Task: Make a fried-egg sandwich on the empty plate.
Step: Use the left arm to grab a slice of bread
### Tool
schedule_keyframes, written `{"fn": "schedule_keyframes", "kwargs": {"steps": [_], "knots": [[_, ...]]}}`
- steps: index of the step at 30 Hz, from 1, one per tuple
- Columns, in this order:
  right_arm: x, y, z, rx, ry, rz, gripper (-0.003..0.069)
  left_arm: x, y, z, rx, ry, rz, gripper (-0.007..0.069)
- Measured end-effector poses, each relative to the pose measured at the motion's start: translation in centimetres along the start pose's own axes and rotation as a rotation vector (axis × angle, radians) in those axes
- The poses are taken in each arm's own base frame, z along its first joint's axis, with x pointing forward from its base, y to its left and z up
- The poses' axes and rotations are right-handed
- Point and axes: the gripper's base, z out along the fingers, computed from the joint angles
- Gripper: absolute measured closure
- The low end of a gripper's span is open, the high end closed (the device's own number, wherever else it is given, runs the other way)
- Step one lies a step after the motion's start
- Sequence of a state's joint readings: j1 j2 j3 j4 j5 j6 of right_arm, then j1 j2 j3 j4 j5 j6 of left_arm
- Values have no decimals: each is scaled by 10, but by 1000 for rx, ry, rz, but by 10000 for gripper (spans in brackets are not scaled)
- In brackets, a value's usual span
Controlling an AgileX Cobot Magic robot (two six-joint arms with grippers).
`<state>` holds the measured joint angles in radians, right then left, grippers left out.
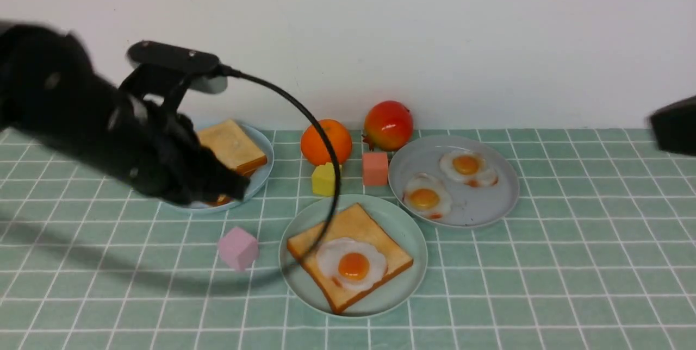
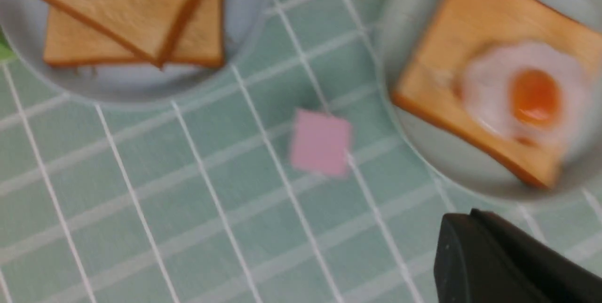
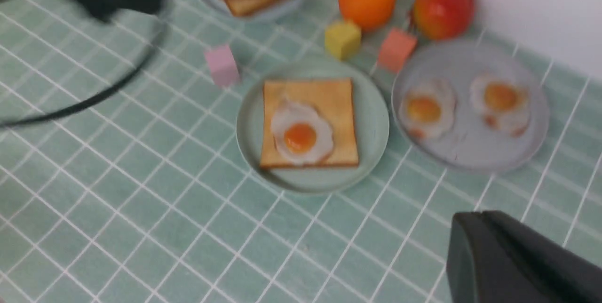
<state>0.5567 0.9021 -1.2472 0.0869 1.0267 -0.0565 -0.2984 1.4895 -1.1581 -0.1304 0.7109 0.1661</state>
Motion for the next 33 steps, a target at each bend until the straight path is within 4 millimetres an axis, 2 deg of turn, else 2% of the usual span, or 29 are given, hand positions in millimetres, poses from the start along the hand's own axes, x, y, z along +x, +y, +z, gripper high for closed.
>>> {"fn": "schedule_keyframes", "kwargs": {"steps": [5,8,10,15,19,26,31,33], "knots": [[16,2,-12,-7,-42,-7,652,-24,49,52,-51,44,-32,620],[22,2,-10,-5,-31,-6,652,-30,68,79,-104,86,9,559],[23,2,-8,-5,-25,-5,652,-33,76,94,-137,106,53,490],[22,2,-7,-6,-48,-3,652,-35,85,123,-180,97,117,314],[20,2,-8,-5,-67,-3,651,-36,88,139,-197,51,144,240],[18,2,-8,-4,-82,-3,648,-28,86,167,-191,94,301,228],[18,2,-8,-3,-84,-3,645,-26,86,173,-191,105,359,231],[18,2,-8,-2,-84,-3,645,-26,86,174,-191,106,359,254]]}}
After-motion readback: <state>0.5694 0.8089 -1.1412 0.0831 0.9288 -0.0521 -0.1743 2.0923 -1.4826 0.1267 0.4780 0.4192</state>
